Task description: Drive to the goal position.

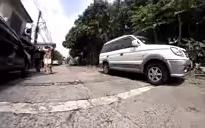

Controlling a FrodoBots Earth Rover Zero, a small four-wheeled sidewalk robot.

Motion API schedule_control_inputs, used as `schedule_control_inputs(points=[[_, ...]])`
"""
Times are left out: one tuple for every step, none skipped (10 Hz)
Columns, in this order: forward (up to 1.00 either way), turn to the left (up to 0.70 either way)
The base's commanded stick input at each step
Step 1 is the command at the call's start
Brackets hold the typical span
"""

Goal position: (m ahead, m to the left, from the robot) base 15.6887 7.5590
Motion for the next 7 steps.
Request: schedule_control_inputs(points=[[0.70,0.00],[0.70,0.00],[0.70,0.00],[0.70,0.00],[0.70,0.00],[0.70,0.00],[0.70,0.00]])
